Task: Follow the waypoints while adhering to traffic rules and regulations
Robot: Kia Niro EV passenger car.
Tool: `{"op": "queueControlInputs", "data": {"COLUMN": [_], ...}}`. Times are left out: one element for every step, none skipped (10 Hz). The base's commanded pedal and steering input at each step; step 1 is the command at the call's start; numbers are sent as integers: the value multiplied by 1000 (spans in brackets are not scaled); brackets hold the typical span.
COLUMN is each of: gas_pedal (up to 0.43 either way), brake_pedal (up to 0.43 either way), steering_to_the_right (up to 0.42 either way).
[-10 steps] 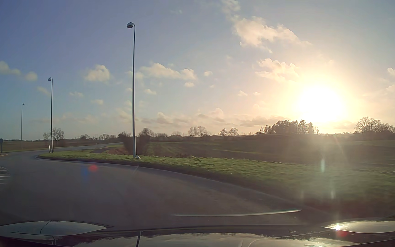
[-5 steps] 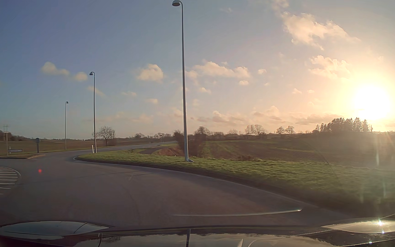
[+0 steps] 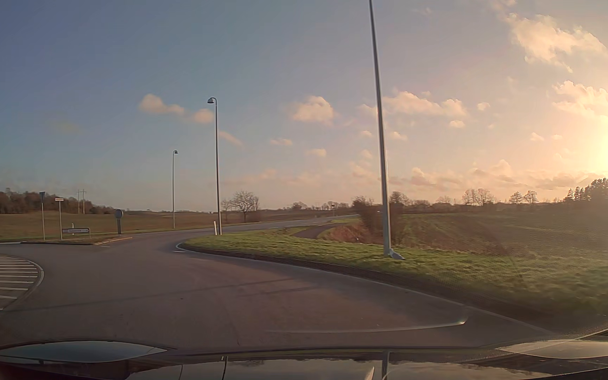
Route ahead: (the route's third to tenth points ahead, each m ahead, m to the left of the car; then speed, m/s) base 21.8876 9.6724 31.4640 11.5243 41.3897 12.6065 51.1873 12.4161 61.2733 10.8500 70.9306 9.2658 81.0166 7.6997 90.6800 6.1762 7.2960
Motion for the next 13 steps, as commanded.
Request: {"op": "queueControlInputs", "data": {"gas_pedal": [197, 197, 209, 209, 209, 209, 209, 209, 209, 209, 209, 209, 209], "brake_pedal": [0, 0, 0, 0, 0, 0, 0, 0, 0, 0, 0, 0, 0], "steering_to_the_right": [-244, -239, -232, -228, -223, -214, -204, -193, -186, -177, -160, -141, -117]}}
